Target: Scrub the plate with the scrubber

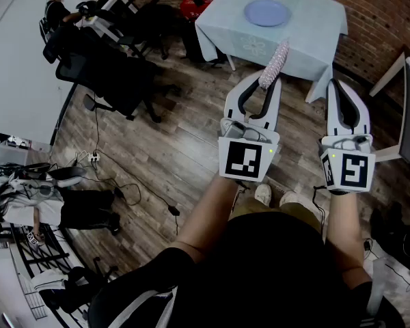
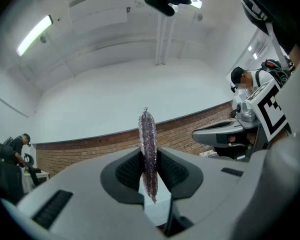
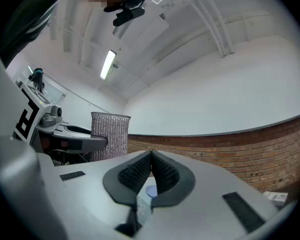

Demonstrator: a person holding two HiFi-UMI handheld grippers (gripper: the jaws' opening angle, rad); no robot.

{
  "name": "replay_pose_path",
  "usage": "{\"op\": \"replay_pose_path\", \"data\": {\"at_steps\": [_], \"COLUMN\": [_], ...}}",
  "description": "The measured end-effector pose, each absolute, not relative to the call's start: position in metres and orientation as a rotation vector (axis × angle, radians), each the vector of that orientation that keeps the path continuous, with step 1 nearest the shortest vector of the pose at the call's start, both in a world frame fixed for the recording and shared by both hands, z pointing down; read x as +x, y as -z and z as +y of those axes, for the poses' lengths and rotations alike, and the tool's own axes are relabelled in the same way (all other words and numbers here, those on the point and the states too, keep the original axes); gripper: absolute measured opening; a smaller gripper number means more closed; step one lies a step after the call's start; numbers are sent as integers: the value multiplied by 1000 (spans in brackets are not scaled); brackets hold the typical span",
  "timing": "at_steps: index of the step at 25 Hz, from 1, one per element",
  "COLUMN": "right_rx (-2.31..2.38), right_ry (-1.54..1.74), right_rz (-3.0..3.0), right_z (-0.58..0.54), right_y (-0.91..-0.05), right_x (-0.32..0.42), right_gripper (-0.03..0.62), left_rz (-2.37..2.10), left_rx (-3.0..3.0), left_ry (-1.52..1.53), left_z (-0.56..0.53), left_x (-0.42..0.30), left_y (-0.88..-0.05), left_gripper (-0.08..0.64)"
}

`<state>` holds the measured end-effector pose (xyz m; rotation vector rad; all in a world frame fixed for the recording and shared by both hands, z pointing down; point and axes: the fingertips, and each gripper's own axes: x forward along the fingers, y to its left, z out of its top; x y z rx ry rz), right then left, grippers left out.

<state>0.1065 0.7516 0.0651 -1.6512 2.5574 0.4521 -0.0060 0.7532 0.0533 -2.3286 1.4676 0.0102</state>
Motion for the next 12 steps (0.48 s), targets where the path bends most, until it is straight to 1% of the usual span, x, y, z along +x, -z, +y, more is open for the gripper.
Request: {"op": "replay_pose_path", "data": {"at_steps": [12], "right_rx": [-1637], "right_ry": [-455], "right_rz": [2538], "right_z": [752], "right_y": [-58], "right_x": [92], "right_gripper": [35], "left_rz": [1471], "left_rx": [-2332], "left_ry": [1], "left_z": [753], "left_x": [-17], "left_y": [-54], "left_gripper": [78]}}
